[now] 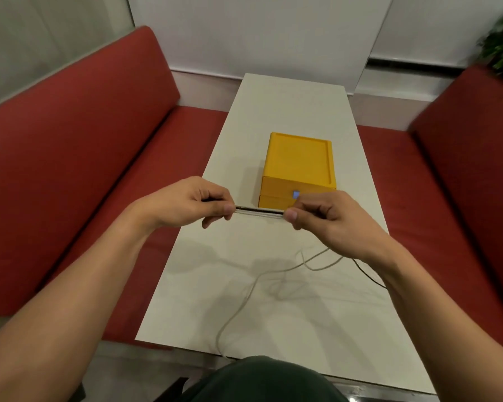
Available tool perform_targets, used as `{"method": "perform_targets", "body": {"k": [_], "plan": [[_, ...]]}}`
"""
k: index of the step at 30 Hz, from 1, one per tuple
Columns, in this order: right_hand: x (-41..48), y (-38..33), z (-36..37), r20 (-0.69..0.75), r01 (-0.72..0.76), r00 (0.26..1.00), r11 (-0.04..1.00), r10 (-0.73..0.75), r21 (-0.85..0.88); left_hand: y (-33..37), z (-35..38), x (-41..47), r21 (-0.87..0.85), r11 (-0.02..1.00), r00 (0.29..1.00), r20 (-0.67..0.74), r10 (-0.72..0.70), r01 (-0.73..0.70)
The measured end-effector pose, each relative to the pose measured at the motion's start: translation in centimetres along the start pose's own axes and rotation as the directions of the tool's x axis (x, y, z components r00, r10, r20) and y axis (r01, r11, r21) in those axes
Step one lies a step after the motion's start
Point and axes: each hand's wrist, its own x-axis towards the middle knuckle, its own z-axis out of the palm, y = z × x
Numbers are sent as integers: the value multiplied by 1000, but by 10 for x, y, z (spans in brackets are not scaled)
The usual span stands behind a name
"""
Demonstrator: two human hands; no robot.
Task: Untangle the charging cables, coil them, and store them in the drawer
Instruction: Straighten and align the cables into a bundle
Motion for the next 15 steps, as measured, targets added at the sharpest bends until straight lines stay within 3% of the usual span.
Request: {"method": "perform_targets", "body": {"k": [3, 6, 15], "plan": [[8, 18, 4, -89, -37, 996, 992, 27, -117, 14, 7, 1, -104, 992, 997, -8, 77, -77], [15, 22, 9, -133, -30, 991, 983, 6, -179, 13, 8, 1, -160, 985, 997, -45, 57, -63], [13, 12, 7, -4, -83, 996, 992, 84, 93, 13, -4, 7, 160, 964, 973, 52, -225, 214]]}}
